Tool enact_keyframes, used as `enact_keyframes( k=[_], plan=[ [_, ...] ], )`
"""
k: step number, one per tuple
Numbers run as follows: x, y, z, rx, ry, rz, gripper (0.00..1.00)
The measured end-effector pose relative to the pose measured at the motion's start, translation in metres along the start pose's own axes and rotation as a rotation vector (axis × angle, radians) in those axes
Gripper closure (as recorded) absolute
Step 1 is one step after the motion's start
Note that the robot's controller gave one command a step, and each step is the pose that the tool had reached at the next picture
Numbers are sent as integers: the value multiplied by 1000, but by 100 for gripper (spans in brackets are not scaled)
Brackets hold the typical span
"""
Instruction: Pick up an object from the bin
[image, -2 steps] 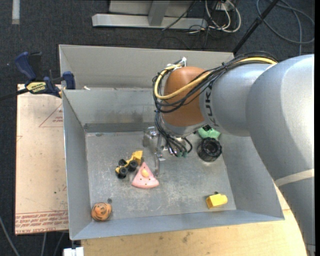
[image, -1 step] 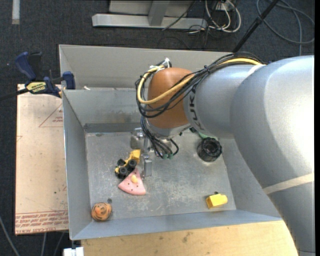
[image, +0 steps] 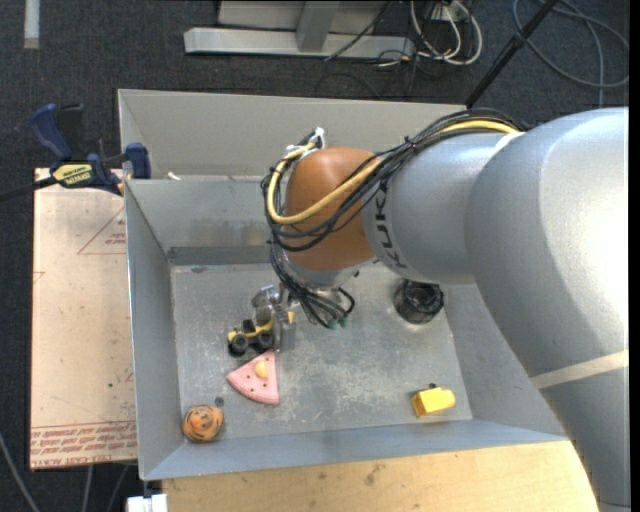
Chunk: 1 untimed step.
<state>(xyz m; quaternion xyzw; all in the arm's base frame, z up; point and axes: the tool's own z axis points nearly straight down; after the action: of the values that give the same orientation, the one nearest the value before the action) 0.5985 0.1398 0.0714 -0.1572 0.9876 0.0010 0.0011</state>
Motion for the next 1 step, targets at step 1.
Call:
enact_keyframes(
  k=[1],
  plan=[
    [0,0,0,0,0,0,100]
  ],
)
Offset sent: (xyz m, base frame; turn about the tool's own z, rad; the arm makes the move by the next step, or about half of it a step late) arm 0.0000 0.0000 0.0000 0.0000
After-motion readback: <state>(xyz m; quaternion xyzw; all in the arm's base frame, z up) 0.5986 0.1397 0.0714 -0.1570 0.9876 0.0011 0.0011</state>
